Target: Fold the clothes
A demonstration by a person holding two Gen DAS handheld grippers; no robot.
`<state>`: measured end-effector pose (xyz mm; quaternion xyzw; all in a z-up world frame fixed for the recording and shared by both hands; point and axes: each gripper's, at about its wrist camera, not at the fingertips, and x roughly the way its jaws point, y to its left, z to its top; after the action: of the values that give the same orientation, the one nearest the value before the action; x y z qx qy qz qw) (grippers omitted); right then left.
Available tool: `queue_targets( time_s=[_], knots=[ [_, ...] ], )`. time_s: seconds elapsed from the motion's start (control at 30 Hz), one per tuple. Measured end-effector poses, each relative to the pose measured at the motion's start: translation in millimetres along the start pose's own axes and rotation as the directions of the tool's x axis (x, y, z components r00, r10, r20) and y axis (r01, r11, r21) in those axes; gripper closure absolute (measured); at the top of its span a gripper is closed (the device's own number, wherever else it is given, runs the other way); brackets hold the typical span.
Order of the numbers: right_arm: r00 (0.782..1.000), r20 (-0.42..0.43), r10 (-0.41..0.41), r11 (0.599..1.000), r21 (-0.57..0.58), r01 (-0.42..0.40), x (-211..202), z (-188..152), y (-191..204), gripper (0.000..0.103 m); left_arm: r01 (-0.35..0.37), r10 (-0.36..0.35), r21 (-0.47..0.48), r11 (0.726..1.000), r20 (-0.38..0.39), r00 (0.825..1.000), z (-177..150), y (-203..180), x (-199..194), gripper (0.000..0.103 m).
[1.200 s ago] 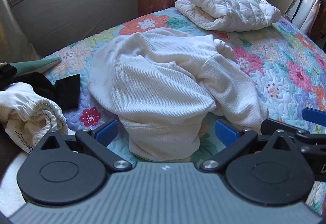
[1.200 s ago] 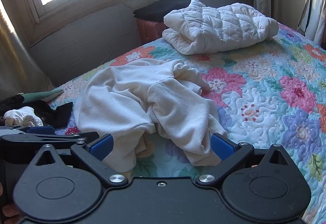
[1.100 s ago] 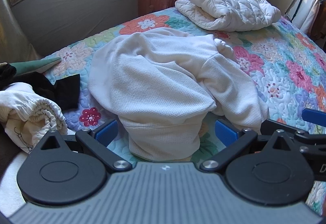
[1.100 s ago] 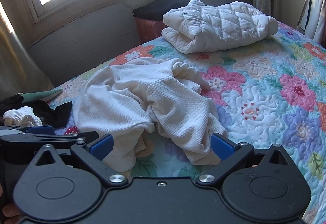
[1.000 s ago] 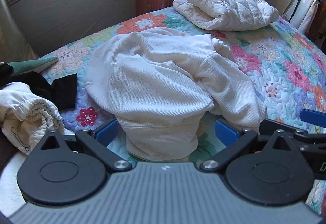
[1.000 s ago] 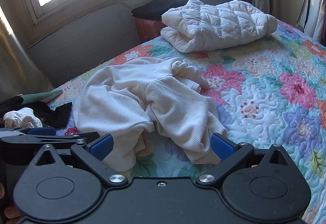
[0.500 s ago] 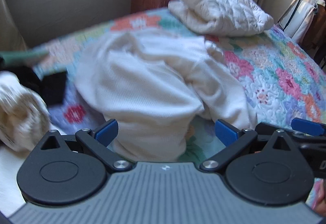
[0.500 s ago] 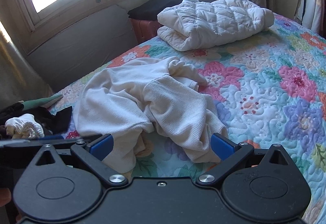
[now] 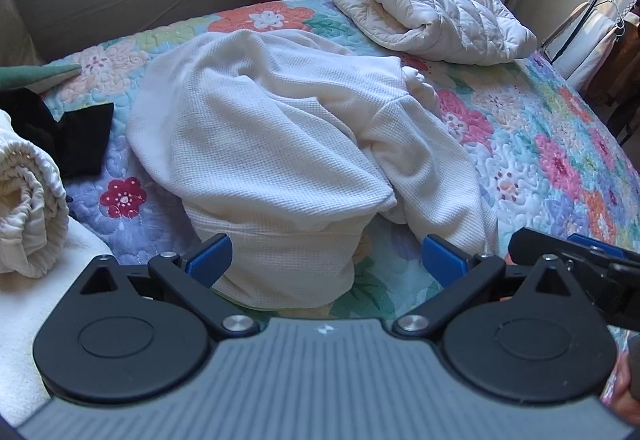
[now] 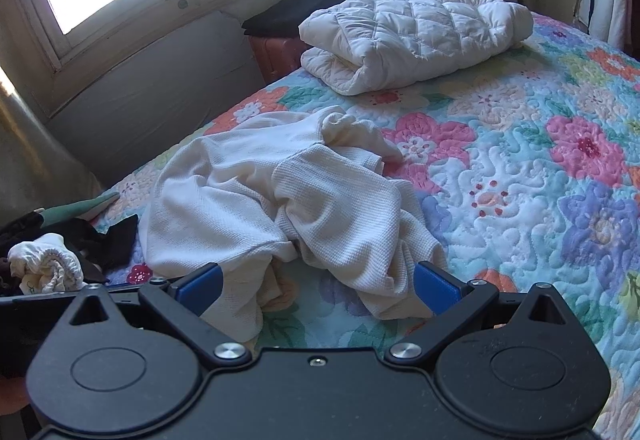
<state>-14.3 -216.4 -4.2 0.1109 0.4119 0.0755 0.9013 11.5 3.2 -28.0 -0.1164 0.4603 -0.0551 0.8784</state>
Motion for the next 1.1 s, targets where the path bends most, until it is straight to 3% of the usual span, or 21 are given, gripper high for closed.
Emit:
queue_targets(
  time_s=[0.27, 0.77, 1.1],
  knots=[
    [1.0, -0.017, 0.008, 1.0, 0.006, -0.008, 5.9, 0.1, -3.0, 0.0, 0.036, -0.036, -0.008, 0.999, -0.001, 0.999, -2.0, 2.2, 2.0, 0.0],
    [0.999, -0.032, -0.003, 1.0, 0.005, 0.003, 6.6, -1.9, -5.7, 0.0, 0.034, -0.034, 0.014, 0.999, 0.004, 0.999, 0.1, 3.1, -2.0, 0.0],
    [0.999, -0.032, -0.022, 1.0, 0.0, 0.022, 7.7, -3.6, -7.7, 0.0, -0.039, 0.038, 0.044, 0.998, 0.033, 0.999, 5.4, 6.3, -2.0, 0.0]
  ],
)
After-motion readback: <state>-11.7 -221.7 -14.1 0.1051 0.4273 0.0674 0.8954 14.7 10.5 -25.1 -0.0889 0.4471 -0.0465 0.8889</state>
